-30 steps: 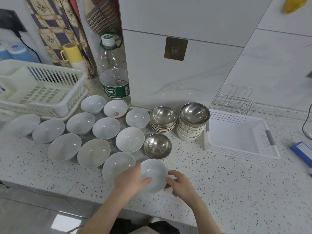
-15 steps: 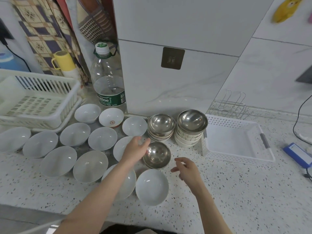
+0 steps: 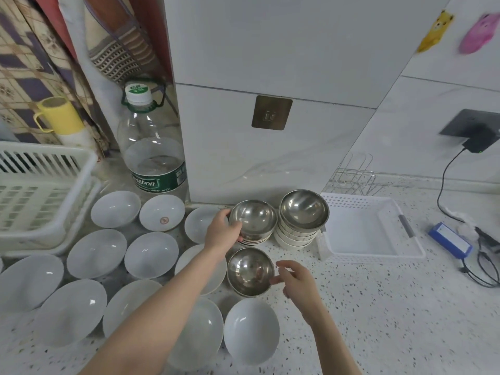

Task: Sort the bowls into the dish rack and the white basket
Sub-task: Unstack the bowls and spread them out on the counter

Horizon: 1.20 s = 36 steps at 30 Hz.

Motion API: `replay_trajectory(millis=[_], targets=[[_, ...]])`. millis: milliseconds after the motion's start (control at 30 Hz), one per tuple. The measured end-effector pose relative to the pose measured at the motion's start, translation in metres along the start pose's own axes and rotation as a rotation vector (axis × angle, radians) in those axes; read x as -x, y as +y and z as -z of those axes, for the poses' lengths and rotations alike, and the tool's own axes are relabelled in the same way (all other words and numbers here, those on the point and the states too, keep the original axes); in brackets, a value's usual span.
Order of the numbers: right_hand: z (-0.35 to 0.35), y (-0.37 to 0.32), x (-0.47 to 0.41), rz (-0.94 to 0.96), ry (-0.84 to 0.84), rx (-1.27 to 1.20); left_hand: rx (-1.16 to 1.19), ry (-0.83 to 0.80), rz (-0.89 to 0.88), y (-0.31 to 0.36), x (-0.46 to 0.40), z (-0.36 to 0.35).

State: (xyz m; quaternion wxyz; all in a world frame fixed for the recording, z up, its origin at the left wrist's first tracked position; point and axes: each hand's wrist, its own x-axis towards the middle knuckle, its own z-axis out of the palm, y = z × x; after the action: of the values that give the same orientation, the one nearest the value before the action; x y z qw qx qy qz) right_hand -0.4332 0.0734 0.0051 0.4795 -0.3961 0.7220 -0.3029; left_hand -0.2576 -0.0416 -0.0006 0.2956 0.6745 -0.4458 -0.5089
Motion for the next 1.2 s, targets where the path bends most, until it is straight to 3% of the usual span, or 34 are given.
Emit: replay_trajectory(millis=[333, 533, 733, 933, 1200], targets=[[-0.006, -0.010, -0.015, -0.043, 0.089, 0.012, 0.198, -0.041, -0.054, -0.001, -0.004, 0.017], [-0.022, -0.038, -0.036, -0.066, 0.164, -0.012, 0.395, -0.013, 0.013, -0.007, 0.006, 0.048], [-0.043, -0.058, -0.060, -0.097, 0.150, 0.094, 0.569, 0.036, 0.057, -0.018, 0.010, 0.070], [-0.055, -0.057, -0.071, -0.085, 0.257, 0.233, 0.619, 0.025, 0.085, -0.030, 0.014, 0.081], [-0.061, -0.068, -0.063, 0.002, 0.315, 0.113, 0.732, 0.043, 0.138, -0.035, 0.021, 0.083]])
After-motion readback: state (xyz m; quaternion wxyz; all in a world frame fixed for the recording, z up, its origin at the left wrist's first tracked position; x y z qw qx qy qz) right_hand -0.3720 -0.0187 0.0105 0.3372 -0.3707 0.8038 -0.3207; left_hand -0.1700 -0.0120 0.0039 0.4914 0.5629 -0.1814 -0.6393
